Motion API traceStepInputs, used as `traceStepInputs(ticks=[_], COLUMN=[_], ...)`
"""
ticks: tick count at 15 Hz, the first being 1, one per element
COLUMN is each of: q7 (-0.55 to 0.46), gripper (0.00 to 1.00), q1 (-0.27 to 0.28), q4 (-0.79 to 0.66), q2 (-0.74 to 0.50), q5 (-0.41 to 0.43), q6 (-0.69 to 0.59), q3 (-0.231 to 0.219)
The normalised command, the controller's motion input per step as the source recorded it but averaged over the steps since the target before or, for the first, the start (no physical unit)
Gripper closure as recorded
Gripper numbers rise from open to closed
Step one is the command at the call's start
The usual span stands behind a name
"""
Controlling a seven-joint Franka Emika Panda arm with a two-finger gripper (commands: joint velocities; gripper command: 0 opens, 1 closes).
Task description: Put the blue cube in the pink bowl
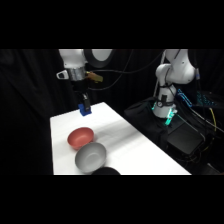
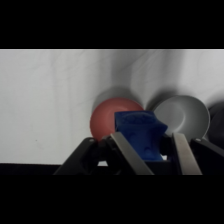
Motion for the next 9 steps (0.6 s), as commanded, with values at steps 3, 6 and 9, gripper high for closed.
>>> traceStepInputs(ticks=[3,6,9], q7=[-0.19,-0.17,-0.16], gripper=[0.80,0.80,0.80], q1=[-0.141,-0.145,-0.145], q4=[0.37,0.32,0.28], q2=[0.36,0.33,0.30], q5=[0.219,0.195,0.175], q6=[0.07,0.12,0.13], q3=[0.103,0.107,0.109])
